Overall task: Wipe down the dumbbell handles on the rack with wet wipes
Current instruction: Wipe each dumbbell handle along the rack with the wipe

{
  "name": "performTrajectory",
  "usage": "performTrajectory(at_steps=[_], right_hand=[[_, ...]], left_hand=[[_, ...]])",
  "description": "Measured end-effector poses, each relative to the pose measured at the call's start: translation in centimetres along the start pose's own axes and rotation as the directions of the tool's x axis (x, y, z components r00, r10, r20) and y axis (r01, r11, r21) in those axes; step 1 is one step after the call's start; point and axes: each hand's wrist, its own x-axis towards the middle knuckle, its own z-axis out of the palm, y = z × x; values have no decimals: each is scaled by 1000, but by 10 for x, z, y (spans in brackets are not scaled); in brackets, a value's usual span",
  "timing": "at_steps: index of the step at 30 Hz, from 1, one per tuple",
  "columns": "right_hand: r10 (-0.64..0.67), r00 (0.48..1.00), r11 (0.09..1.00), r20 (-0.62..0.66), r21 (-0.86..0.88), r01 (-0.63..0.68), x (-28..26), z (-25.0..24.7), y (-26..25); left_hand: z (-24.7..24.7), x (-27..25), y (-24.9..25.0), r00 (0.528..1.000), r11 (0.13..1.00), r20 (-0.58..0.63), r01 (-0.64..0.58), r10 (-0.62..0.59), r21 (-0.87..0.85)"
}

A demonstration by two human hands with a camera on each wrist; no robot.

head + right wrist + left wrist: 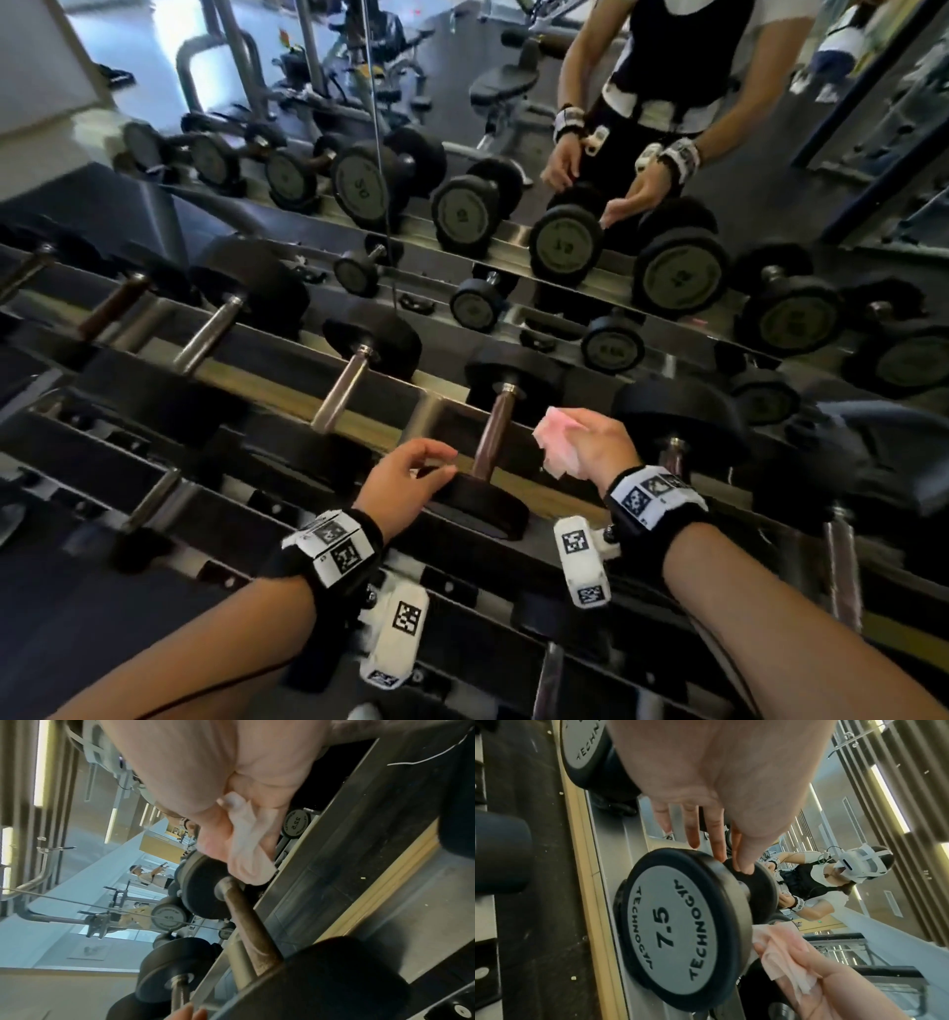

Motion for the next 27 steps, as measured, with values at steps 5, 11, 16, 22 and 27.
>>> performTrajectory(at_steps=[5, 11, 16, 22, 27], right_hand=[[22, 992, 998, 122, -58, -15, 23, 20, 10], [-113, 962, 909, 249, -365, 201, 29, 36, 5], [-124, 968, 855, 218, -471, 215, 37, 39, 17], [-204, 920, 815, 336, -462, 349, 44, 41, 33], [-198, 910, 817, 364, -452, 359, 45, 42, 36]], left_hand=[[-11, 1, -6, 978, 1000, 208, -5, -1, 25], [-19, 6, -1, 964, 996, 252, 86, -84, 4], [-22, 10, -2, 958, 993, 263, 97, -111, 67], [-22, 10, -5, 953, 991, 274, 117, -131, 67], [-23, 11, -5, 948, 990, 288, 124, -138, 65]])
